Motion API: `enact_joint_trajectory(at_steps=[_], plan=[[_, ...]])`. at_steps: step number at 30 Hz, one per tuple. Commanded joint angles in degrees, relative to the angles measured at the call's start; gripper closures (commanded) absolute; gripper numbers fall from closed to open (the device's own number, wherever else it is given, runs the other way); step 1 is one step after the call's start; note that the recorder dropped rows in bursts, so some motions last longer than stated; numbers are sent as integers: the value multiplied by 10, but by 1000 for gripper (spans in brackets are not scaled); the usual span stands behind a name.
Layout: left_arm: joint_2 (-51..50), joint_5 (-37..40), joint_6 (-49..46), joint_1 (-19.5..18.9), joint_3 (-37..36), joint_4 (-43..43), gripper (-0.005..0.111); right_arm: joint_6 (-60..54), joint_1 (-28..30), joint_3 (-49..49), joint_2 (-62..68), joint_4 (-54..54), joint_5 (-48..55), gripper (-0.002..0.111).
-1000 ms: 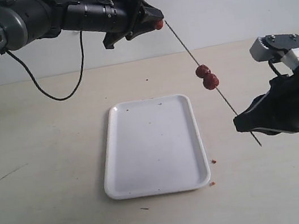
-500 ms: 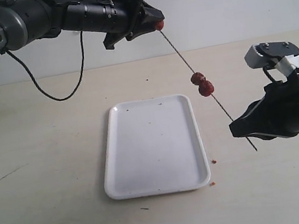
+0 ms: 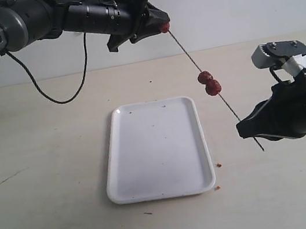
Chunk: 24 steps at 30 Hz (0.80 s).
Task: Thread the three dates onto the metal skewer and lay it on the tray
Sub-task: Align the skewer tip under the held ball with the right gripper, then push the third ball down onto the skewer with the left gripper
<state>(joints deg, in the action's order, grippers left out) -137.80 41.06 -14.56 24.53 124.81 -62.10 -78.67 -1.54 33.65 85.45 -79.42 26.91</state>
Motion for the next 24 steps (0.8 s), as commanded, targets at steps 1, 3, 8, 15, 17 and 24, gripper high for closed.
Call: enact_joint_trajectory(at_steps=[1,3,8,15,17,24], plan=[[4,4,-1,2,-2,-9,73,-8,2,1,0,-4,10,108],[4,5,-1,2,-2,-11,73,-9,2,1,0,-5,10,108],[4,27,-1,4,-2,-13,73,-80,2,1,0,-91,1,108],[4,37,-3,20,-2,-13,73,-97,2,52,43,-110,7,108],[5,44,-3,22,-2,-13,73,-97,2,72,62,-114,7,108],[5,49,-3,27,-2,0,73,-97,2,127,103,-133,10,108]])
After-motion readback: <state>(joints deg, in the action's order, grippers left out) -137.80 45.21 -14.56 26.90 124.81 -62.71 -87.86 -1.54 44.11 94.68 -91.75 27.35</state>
